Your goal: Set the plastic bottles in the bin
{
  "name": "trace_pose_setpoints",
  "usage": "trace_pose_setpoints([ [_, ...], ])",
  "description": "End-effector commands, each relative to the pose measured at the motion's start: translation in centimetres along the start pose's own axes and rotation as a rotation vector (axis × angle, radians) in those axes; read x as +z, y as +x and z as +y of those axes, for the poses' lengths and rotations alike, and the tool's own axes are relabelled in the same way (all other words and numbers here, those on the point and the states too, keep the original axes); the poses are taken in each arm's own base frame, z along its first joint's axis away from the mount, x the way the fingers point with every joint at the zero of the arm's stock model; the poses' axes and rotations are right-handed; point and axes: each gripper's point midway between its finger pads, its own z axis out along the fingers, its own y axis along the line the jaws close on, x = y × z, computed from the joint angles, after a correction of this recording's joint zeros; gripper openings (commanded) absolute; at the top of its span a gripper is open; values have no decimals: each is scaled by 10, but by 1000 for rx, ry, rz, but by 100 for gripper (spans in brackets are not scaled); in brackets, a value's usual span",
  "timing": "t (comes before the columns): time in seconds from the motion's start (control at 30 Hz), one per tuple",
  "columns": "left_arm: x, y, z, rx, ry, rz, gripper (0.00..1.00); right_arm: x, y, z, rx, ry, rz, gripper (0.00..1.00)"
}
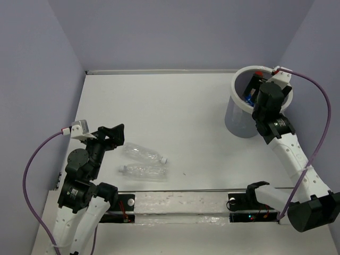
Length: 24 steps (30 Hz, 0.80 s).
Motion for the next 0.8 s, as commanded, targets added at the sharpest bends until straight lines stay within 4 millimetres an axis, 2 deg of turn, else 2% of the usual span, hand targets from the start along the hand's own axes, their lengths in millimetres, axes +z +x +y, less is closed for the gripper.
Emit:
trace_pose_setpoints([
  [0.0, -1, -13, -6, 9, 29, -49, 91, -15, -44, -6, 118, -11, -129, 96],
  [0.07, -1, -13, -4, 2, 19, -53, 91, -25, -53, 0, 144, -80, -144, 96],
  [0.13, -2, -15, 0, -3, -5, -63, 91, -37, -52, 34, 153, -282, -104, 92],
  [0.17, -1, -15, 1, -8, -9, -65, 91, -51, -41, 73, 144, -508, -37, 90],
  [0.23, 1, -14, 5, -14, -33, -60, 91, -75, -20, 121, 125, -761, 77, 85],
  [0.27, 3, -11, 7, -20, -49, -53, 91, -87, 3, 143, 92, -855, 173, 84],
  [0.3, 4, -11, 11, -37, -74, -53, 92, -118, 43, 187, -1, -1018, 293, 84],
  [0.37, 11, -1, 16, -56, -109, -17, 92, -148, 82, 220, -142, -1103, 374, 84],
  [0.4, 13, 5, 17, -74, -115, 5, 91, -175, 125, 247, -264, -1193, 447, 85],
  [0.5, 18, 31, 17, -169, -137, 105, 91, -206, 159, 281, -348, -1328, 507, 85],
  [0.53, 17, 43, 22, -218, -181, 156, 91, -218, 184, 295, -385, -1367, 558, 86],
  [0.57, 15, 43, 22, -238, -201, 169, 91, -224, 192, 303, -392, -1394, 568, 86],
  [0.6, 14, 46, 25, -254, -227, 181, 96, -234, 201, 309, -399, -1445, 592, 87],
  [0.63, 9, 55, 31, -288, -277, 219, 98, -244, 222, 318, -431, -1473, 626, 90],
  [0.67, 5, 52, 30, -301, -285, 224, 99, -249, 225, 325, -442, -1492, 622, 91],
  [0.73, -2, 50, 28, -313, -289, 243, 99, -257, 243, 332, -475, -1511, 643, 95],
  [0.77, -9, 47, 24, -323, -283, 251, 99, -264, 262, 336, -505, -1522, 672, 96],
])
